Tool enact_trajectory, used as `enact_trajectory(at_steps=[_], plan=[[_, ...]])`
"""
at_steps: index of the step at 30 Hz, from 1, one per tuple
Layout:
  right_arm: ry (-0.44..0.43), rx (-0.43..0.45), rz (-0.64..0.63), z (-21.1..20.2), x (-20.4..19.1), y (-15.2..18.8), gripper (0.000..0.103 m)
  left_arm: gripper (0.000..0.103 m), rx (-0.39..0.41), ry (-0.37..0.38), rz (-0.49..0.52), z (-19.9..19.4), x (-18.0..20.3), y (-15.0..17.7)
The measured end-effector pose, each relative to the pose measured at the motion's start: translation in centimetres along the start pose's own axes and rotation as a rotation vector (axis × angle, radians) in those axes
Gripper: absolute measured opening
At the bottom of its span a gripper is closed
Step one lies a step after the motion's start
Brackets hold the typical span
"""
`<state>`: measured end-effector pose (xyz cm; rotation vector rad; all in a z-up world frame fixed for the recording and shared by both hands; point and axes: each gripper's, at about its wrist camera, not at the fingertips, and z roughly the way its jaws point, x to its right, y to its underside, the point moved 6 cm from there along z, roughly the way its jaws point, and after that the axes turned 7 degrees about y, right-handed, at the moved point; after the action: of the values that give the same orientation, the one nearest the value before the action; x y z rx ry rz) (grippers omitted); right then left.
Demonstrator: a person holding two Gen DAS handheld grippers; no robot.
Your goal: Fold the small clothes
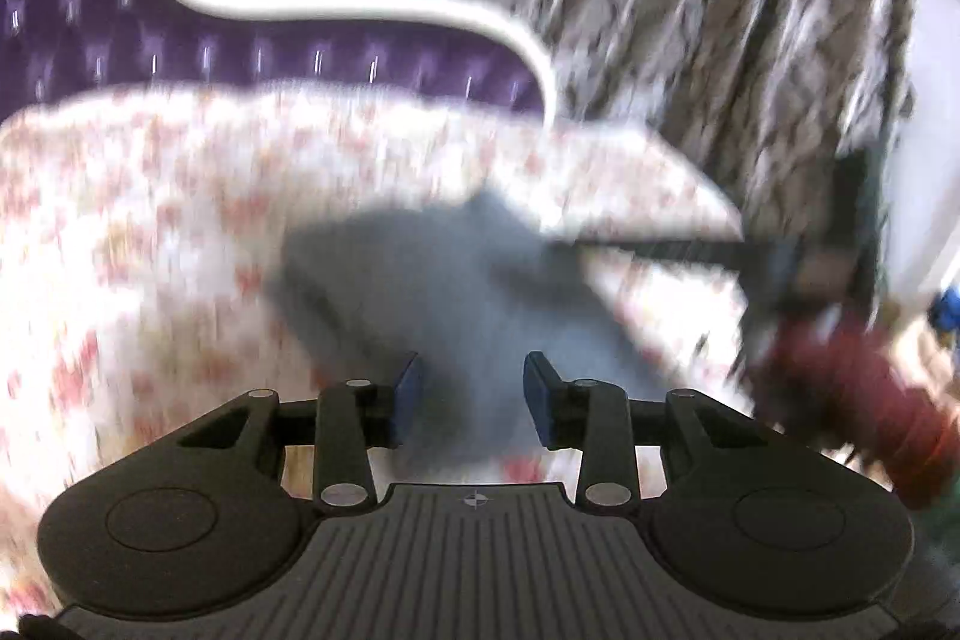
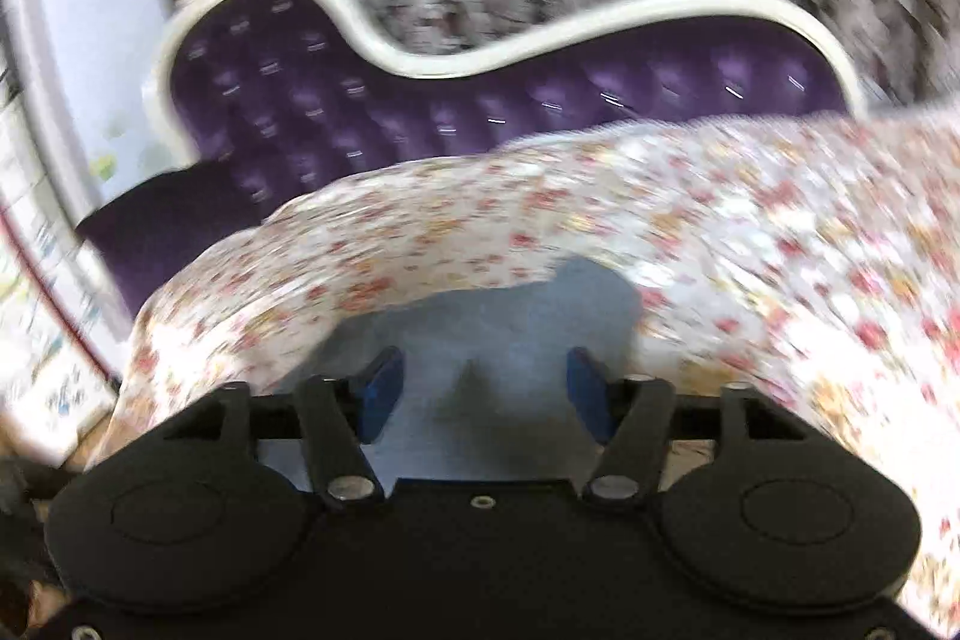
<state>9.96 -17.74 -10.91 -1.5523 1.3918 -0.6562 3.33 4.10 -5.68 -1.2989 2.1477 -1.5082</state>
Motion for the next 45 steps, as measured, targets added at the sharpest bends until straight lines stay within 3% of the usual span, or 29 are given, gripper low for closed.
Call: enact_trajectory(at_steps=[1, 5, 7, 9, 12, 17, 24, 27, 30, 37, 39, 45], plan=[[-0.004, -0.002, -0.037, 0.2, -0.7, 0.2, 0.050, 0.043, 0.032, 0.000, 0.001, -0.1, 0.1, -1.0], [-0.019, -0.064, -0.115, 2.5, -2.7, 2.2, 0.050, 0.045, 0.096, -0.076, 0.002, 2.0, -0.7, -4.1], [-0.037, -0.135, -0.123, 3.9, -3.2, 3.9, 0.051, 0.045, 0.088, -0.114, -0.018, 3.7, -1.1, -4.4], [-0.039, -0.141, -0.128, 4.6, -3.4, 5.1, 0.052, 0.045, 0.076, -0.142, -0.025, 6.1, -1.6, -4.6], [-0.044, -0.134, -0.108, 4.0, -3.7, 5.4, 0.052, 0.045, 0.040, -0.174, -0.013, 8.8, -2.4, -3.3], [-0.060, -0.143, -0.099, 3.2, -3.9, 5.9, 0.052, 0.047, -0.052, -0.257, -0.037, 10.1, -4.9, 0.8], [-0.088, -0.171, -0.113, 2.6, -3.7, 5.7, 0.052, 0.053, 0.023, -0.242, -0.168, 7.8, -6.2, 3.6], [-0.100, -0.130, -0.090, 2.2, -3.5, 4.0, 0.057, 0.054, 0.032, -0.241, -0.204, 7.6, -6.4, 3.8], [-0.100, -0.103, -0.078, 3.1, -3.2, 2.4, 0.064, 0.056, 0.024, -0.243, -0.219, 8.1, -6.7, 3.6], [-0.024, -0.180, 0.021, 8.9, 0.2, 2.1, 0.061, 0.058, 0.014, -0.235, -0.245, 8.7, -7.0, 3.7], [-0.037, -0.175, 0.063, 9.2, 0.7, 2.3, 0.061, 0.059, 0.013, -0.235, -0.244, 8.8, -7.0, 3.7], [0.006, -0.149, -0.029, 8.7, -0.4, 3.3, 0.061, 0.059, 0.010, -0.228, -0.257, 8.8, -7.2, 3.9]])
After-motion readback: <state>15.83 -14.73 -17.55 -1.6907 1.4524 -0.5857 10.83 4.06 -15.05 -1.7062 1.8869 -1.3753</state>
